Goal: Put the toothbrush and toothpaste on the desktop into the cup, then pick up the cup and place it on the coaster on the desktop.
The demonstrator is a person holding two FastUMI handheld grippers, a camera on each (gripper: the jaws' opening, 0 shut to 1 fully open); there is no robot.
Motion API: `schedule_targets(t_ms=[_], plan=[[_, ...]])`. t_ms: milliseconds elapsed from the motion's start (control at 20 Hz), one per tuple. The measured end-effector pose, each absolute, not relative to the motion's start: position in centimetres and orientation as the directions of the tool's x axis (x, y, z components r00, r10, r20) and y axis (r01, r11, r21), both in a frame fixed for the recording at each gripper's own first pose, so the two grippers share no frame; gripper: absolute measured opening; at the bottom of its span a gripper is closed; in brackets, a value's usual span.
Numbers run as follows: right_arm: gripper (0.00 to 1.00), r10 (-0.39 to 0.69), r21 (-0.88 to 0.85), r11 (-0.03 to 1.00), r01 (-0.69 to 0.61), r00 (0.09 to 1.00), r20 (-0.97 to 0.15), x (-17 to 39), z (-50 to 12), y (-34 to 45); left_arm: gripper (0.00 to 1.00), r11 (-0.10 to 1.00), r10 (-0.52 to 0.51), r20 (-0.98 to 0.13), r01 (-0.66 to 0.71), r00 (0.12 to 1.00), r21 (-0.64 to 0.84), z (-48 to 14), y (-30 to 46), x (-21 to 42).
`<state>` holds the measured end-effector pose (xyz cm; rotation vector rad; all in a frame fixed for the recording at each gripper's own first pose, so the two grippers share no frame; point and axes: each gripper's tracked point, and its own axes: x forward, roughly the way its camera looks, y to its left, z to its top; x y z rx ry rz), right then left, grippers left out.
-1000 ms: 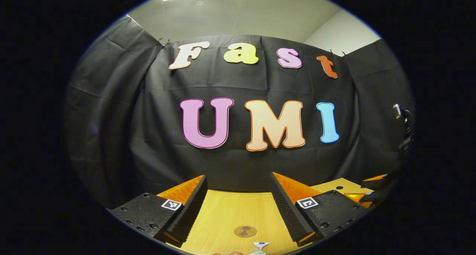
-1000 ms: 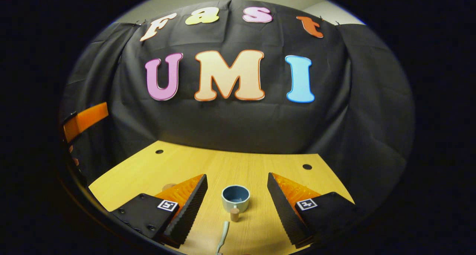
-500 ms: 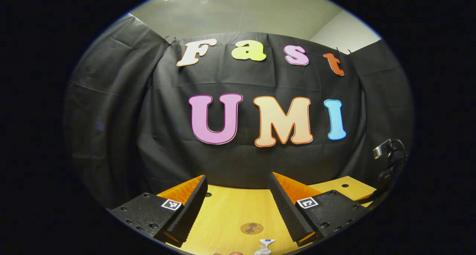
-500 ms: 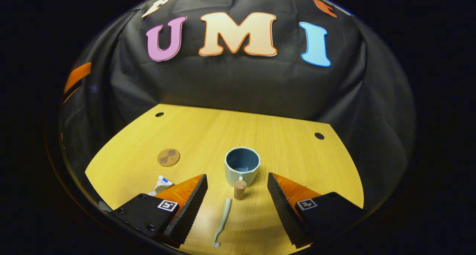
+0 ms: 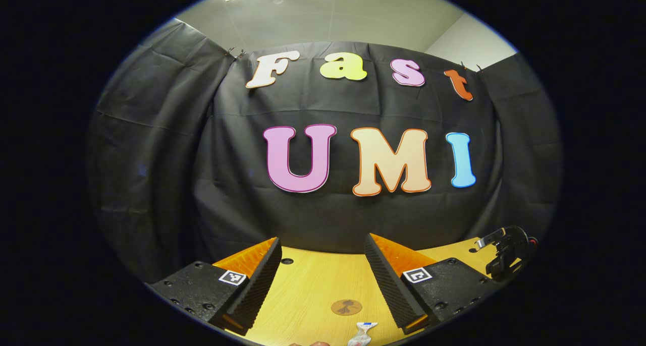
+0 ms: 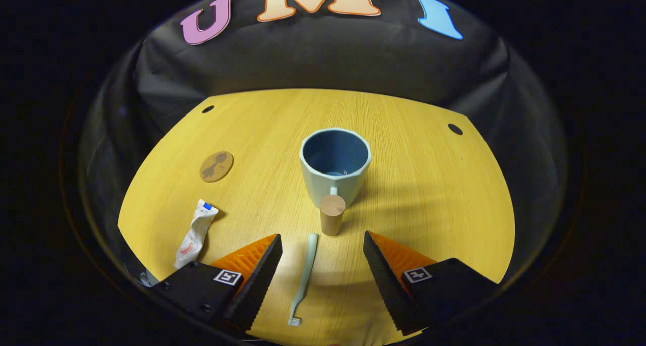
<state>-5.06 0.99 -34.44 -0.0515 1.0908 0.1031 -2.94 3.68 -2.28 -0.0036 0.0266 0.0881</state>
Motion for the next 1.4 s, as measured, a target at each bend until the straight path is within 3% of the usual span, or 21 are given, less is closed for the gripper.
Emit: schedule_targets(t_ms=[400, 650, 900, 1000, 1050, 1100, 1150, 1200, 1250, 1350, 1400], plan=[[0.99, 0.041, 0.011, 0.995, -0.104, 0.290, -0.956, -6.7, -38.2, 1.1, 0.94, 0.996, 0.093, -0.050, -0.093, 0.994, -0.013, -3.3, 4.4, -3.3], [0.99, 0.030, 0.004, 0.992, -0.123, 0.204, -0.979, -8.0, -39.6, 1.5, 0.99, 0.996, 0.092, -0.078, -0.093, 0.993, -0.016, -4.4, 5.1, -3.4], [0.98, 0.022, -0.008, 0.990, -0.137, 0.213, -0.977, -7.7, -39.6, 1.9, 0.96, 0.997, 0.071, -0.111, -0.073, 0.991, -0.015, -5.9, 4.9, -3.1], [0.80, 0.025, -0.005, 0.990, -0.139, 0.217, -0.976, -7.7, -39.5, 2.3, 0.96, 0.998, 0.056, -0.131, -0.057, 0.990, -0.010, -6.7, 4.5, -2.9], [0.60, 0.028, -0.004, 0.990, -0.141, 0.219, -0.975, -7.9, -39.6, 2.7, 0.96, 0.999, 0.046, -0.141, -0.047, 0.989, -0.010, -7.1, 4.1, -2.8], [0.53, 0.036, 0.004, 0.989, -0.146, 0.218, -0.975, -8.0, -39.7, 3.0, 0.96, 0.999, 0.036, -0.149, -0.038, 0.988, -0.010, -7.5, 3.8, -2.8], [0.38, 0.034, 0.002, 0.989, -0.147, 0.214, -0.976, -8.2, -39.5, 3.0, 0.96, 1.000, 0.025, -0.156, -0.027, 0.987, -0.011, -7.8, 3.4, -2.7], [0.30, 0.045, 0.009, 0.986, -0.164, 0.215, -0.976, -8.2, -39.6, 3.1, 0.96, 1.000, 0.014, -0.164, -0.016, 0.986, -0.010, -8.2, 3.0, -2.7], [0.30, 0.052, 0.020, 0.988, -0.156, 0.207, -0.977, -8.4, -39.8, 3.1, 0.97, 1.000, 0.003, -0.169, -0.005, 0.986, -0.010, -8.4, 2.6, -2.6], [0.12, 0.082, 0.059, 0.990, -0.125, 0.191, -0.978, -8.5, -39.8, 2.8, 0.96, 1.000, -0.024, -0.190, 0.023, 0.981, -0.011, -9.4, 1.7, -2.5], [0.11, 0.103, 0.083, 0.990, -0.116, 0.187, -0.977, -8.5, -39.8, 2.8, 0.96, 0.999, -0.038, -0.207, 0.037, 0.978, -0.013, -10.2, 1.2, -2.4]])
